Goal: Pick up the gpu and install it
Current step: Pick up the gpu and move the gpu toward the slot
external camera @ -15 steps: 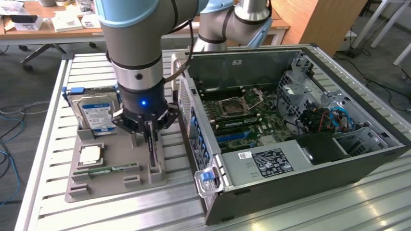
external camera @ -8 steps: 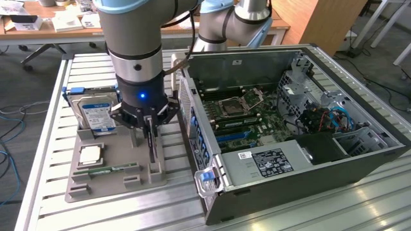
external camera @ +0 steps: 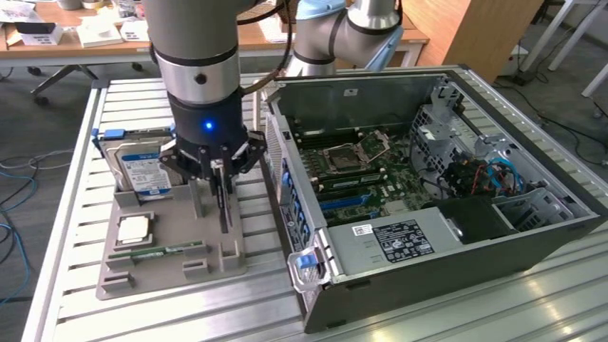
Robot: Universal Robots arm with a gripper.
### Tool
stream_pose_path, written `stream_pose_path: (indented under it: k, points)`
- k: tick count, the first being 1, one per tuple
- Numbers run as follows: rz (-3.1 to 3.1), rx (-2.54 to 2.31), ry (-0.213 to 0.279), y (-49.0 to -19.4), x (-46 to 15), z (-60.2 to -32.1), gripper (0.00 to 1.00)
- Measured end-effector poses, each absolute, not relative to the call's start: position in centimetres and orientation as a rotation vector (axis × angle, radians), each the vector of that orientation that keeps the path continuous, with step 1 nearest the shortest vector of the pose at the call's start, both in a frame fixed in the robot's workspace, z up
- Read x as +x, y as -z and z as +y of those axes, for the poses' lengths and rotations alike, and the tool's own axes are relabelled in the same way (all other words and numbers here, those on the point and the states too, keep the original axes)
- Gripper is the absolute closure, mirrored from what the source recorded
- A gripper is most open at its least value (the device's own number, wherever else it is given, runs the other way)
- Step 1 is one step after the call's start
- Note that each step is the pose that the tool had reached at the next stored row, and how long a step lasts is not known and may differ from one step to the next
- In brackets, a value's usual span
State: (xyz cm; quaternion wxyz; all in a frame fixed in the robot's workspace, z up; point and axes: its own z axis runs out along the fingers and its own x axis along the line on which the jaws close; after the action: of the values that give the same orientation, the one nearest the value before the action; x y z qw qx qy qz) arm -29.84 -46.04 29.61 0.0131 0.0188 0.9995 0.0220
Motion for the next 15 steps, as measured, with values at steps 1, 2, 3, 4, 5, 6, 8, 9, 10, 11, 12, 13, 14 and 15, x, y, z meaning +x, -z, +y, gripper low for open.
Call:
stream_pose_path:
  k: [1, 2, 3, 4, 5, 6, 8, 9, 10, 11, 12, 13, 14, 15]
  points:
    - [3.114, 0.059, -0.069, -29.9, -29.8, -46.0, 0.74]
    - [3.114, 0.059, -0.069, -30.1, -29.8, -46.0, 0.74]
    - [3.114, 0.059, -0.069, -30.3, -29.8, -46.0, 0.74]
    - [3.114, 0.059, -0.068, -30.6, -29.8, -46.0, 0.74]
    - [3.114, 0.059, -0.068, -30.8, -29.8, -46.0, 0.74]
    - [3.114, 0.059, -0.069, -31.0, -29.8, -46.0, 0.74]
    - [3.114, 0.059, -0.069, -31.4, -29.8, -46.0, 0.74]
    - [3.114, 0.059, -0.069, -31.5, -29.8, -46.0, 0.74]
    - [3.114, 0.059, -0.069, -31.7, -29.8, -46.0, 0.74]
    - [3.114, 0.059, -0.069, -31.9, -29.8, -46.0, 0.74]
    - [3.114, 0.059, -0.069, -32.1, -29.8, -46.0, 0.74]
    - [3.114, 0.059, -0.069, -32.2, -29.8, -46.0, 0.74]
    - [3.114, 0.059, -0.069, -32.4, -29.8, -46.0, 0.74]
    - [3.114, 0.059, -0.068, -32.5, -29.8, -46.0, 0.74]
